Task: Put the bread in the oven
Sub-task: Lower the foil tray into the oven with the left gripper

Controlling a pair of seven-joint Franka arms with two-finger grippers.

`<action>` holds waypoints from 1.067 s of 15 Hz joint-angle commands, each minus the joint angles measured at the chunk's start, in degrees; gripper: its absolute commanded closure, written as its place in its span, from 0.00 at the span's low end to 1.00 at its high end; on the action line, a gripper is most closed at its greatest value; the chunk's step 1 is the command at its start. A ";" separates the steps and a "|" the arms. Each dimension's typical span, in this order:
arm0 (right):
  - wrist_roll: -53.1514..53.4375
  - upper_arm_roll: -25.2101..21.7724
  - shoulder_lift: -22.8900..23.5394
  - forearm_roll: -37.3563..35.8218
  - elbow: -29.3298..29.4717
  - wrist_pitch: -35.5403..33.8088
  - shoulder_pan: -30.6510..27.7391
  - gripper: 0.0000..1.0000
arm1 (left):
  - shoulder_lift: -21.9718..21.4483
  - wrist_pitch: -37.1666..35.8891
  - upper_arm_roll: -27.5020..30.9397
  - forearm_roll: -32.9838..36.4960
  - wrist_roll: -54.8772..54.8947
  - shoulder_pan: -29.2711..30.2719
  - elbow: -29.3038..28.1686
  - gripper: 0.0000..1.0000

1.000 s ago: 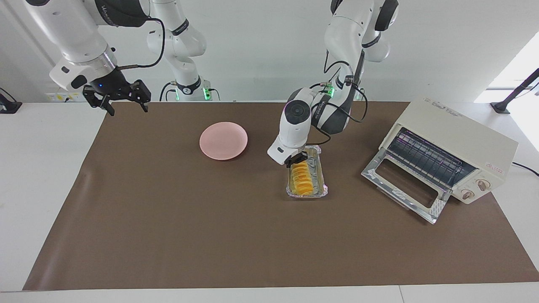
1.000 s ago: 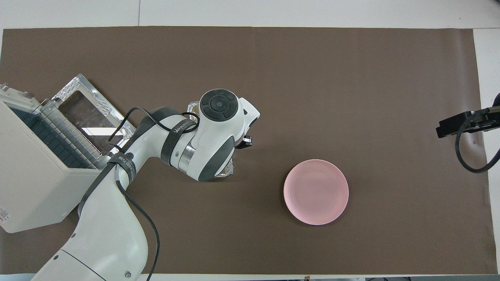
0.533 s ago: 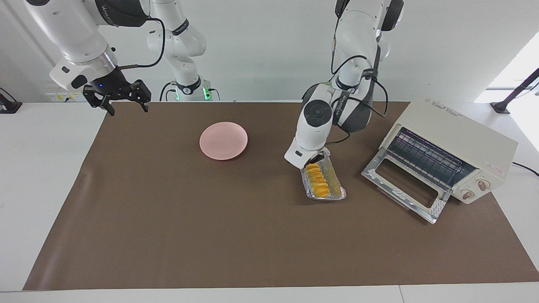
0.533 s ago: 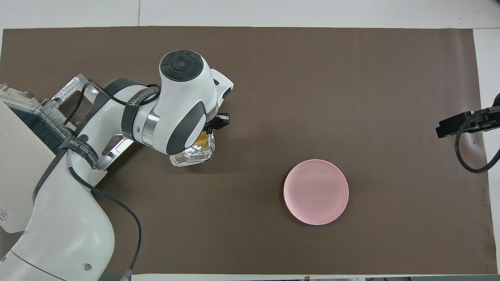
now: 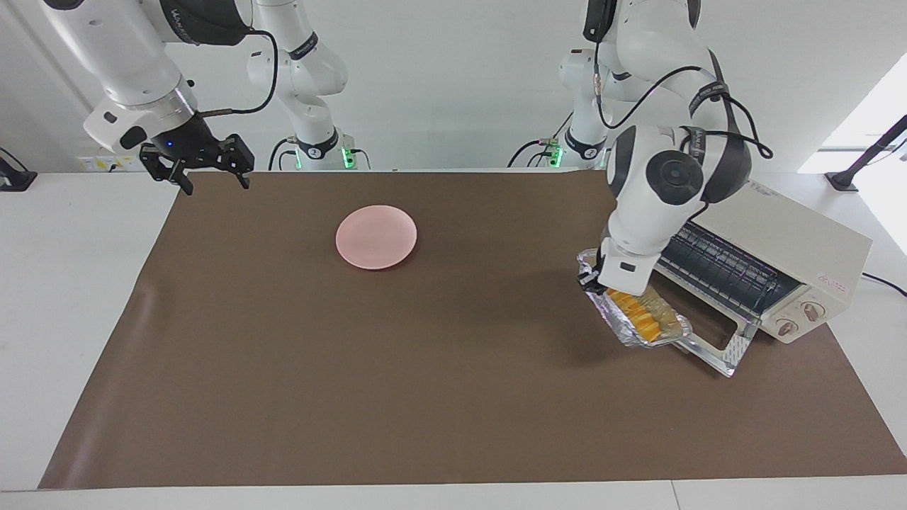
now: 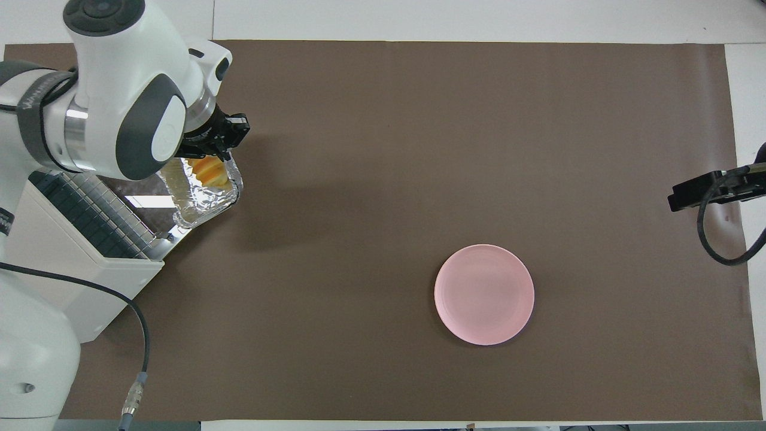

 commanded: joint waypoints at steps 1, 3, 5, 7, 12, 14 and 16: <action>-1.08 0.86 -1.30 -0.83 -1.51 0.22 -1.14 0.00 | 0.65 -2.18 3.97 1.44 -2.04 -0.43 0.93 1.00; -1.08 0.86 -1.30 -0.83 -1.42 0.22 -1.14 0.00 | 0.65 -1.66 5.11 1.54 -2.13 0.00 0.76 1.00; -1.08 0.86 -1.30 -0.83 -1.51 0.22 -1.14 0.00 | 0.65 -2.18 6.78 1.97 -2.04 0.18 0.49 1.00; -1.08 0.86 -1.30 -0.83 -1.42 0.22 -1.14 0.00 | 0.56 -2.71 8.19 3.11 -2.04 0.44 -0.29 1.00; -1.08 0.86 -1.30 -0.83 -1.51 0.22 -1.14 0.00 | -0.75 -3.24 10.31 3.65 -2.13 0.62 -5.12 1.00; -1.08 0.86 -1.30 -0.83 -1.51 0.22 -1.14 0.00 | -1.46 -3.24 10.92 3.82 -2.13 0.62 -6.88 1.00; -1.08 0.86 -1.30 -0.83 -1.51 0.22 -1.14 0.00 | -2.16 -3.41 11.71 4.35 -2.04 0.71 -8.55 1.00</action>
